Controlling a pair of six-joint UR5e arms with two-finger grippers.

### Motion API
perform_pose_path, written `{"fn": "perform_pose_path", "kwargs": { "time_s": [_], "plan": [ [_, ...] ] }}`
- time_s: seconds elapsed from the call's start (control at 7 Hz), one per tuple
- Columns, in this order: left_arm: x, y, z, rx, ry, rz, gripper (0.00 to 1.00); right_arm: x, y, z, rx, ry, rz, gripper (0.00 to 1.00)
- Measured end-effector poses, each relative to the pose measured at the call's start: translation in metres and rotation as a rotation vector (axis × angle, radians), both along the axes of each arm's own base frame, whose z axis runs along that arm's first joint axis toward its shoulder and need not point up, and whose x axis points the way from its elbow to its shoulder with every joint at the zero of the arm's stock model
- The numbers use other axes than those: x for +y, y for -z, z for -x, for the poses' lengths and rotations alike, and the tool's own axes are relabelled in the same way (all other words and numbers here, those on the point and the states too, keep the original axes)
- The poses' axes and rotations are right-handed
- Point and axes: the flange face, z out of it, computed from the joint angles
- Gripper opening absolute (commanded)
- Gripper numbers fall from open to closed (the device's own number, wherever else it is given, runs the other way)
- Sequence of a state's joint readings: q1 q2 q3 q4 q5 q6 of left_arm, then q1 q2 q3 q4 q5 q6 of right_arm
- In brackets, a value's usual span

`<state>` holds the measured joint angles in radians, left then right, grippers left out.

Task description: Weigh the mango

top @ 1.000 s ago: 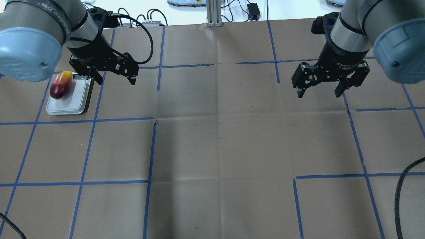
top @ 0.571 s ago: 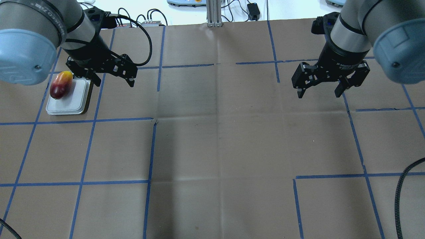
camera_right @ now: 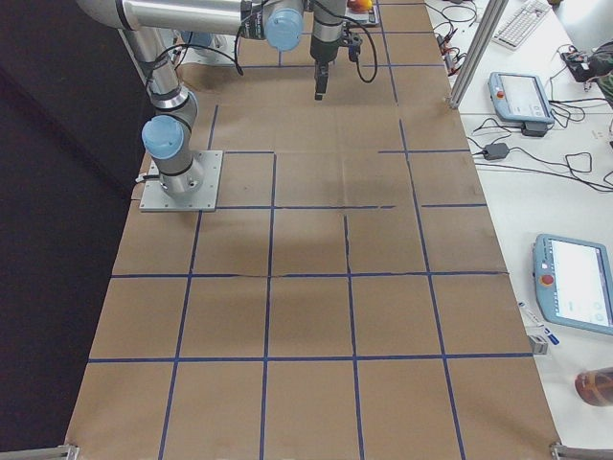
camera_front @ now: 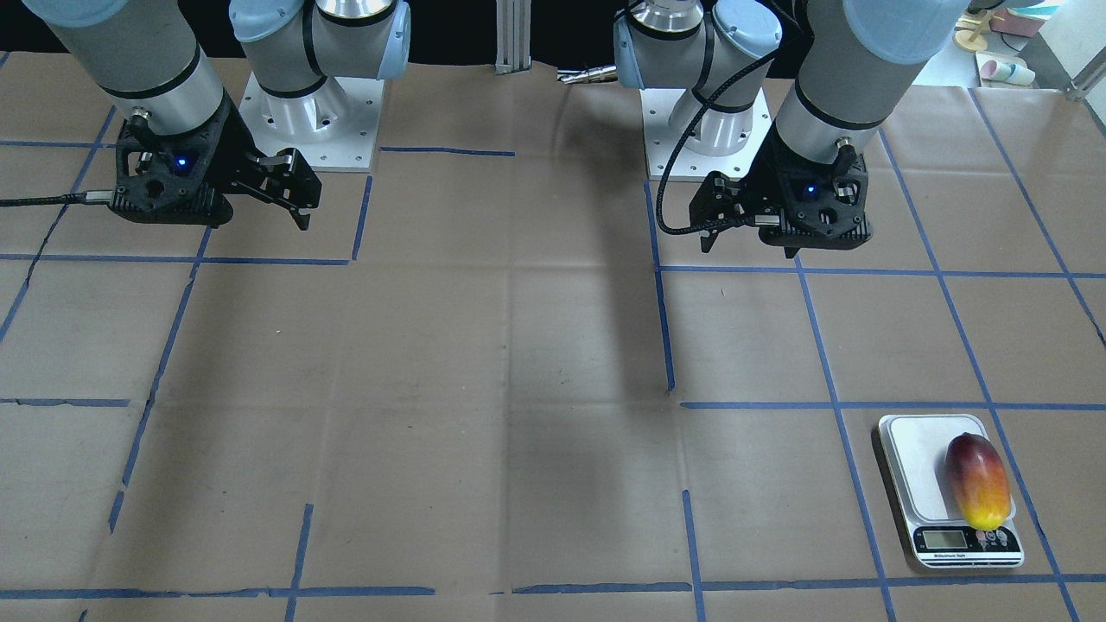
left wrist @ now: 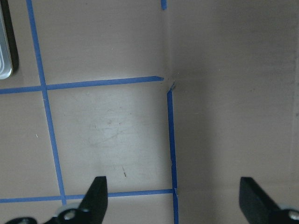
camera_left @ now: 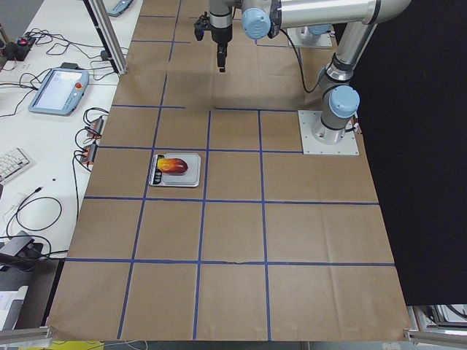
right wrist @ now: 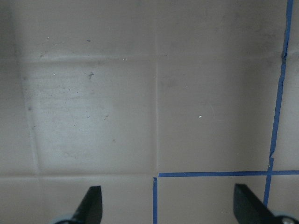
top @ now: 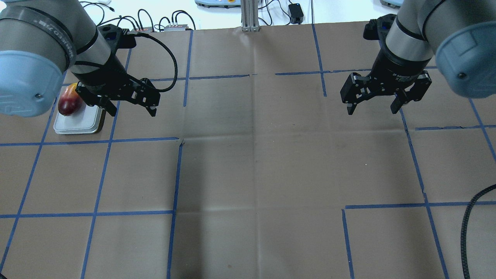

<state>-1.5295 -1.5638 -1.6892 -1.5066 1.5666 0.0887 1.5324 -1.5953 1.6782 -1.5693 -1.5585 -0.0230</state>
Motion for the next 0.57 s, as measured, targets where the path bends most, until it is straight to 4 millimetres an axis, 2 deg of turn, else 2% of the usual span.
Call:
{"fn": "perform_pose_path", "kwargs": {
  "time_s": [0.57],
  "plan": [
    [0.0030, 0.0016, -0.0012, 0.000, -0.048, -0.017, 1.00, 0.0000, 0.0000, 0.0000, 0.000, 0.000, 0.000, 1.00]
  ]
}}
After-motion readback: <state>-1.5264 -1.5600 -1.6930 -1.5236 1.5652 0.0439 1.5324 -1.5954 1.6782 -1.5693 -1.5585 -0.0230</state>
